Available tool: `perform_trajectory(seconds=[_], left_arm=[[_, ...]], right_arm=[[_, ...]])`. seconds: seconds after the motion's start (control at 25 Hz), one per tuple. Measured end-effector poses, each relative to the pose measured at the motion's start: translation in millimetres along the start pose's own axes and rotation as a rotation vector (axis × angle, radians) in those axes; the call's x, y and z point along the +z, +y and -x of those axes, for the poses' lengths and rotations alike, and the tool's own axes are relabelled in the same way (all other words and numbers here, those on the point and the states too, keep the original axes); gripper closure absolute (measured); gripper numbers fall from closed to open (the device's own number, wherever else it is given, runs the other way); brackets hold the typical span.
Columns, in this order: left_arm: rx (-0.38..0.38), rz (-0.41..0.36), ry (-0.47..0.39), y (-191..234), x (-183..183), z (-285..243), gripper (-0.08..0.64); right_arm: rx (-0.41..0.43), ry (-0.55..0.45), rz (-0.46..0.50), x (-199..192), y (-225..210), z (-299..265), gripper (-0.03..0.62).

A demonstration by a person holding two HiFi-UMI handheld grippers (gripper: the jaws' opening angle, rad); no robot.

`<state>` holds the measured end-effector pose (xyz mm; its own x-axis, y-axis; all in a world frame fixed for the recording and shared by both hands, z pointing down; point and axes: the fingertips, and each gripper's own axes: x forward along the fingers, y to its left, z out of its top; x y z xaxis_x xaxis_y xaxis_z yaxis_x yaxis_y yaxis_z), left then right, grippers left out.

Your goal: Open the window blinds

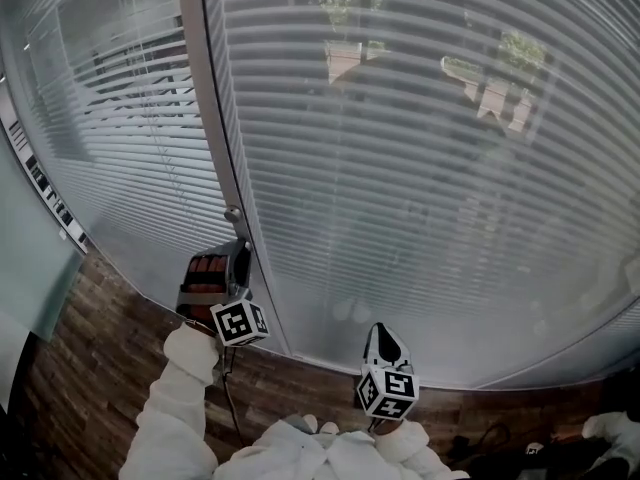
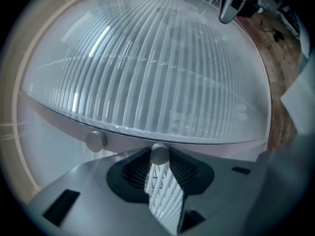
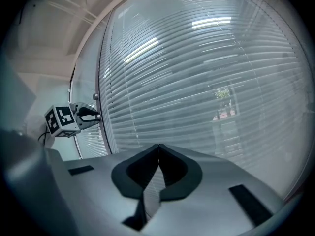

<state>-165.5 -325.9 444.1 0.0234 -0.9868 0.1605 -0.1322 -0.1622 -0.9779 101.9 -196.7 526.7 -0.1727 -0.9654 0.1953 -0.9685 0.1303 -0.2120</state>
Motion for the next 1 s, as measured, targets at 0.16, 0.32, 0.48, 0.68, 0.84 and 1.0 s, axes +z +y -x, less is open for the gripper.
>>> perform_trajectory(seconds=[0.16, 0.32, 0.48, 0.68, 0.84, 1.0], left_arm=[[-0.052, 0.277, -0.016, 2, -1, 1, 0.436], [-0.089, 0.575, -0.025, 6, -4, 0, 0.437], [-0.145, 0.937, -0.045, 9, -8, 2, 0.437], [-0.184, 1.286, -0.047, 11, -9, 4, 0.437], [-0.185, 1.487, -0.060, 13, -12, 4, 0.437], [-0.186, 1.634, -0.078, 14, -14, 4, 0.437]], right_arm=[[-0.013, 0.011, -0.002, -5, -7, 1, 0.580], [-0.015, 0.021, 0.000, -6, -7, 2, 0.578], [-0.018, 0.024, 0.000, -8, -9, 3, 0.580], [-0.022, 0.016, -0.003, -5, -13, 3, 0.578], [-0.020, 0.018, -0.002, -4, -14, 3, 0.578], [-0.020, 0.018, -0.004, -4, -14, 3, 0.578]])
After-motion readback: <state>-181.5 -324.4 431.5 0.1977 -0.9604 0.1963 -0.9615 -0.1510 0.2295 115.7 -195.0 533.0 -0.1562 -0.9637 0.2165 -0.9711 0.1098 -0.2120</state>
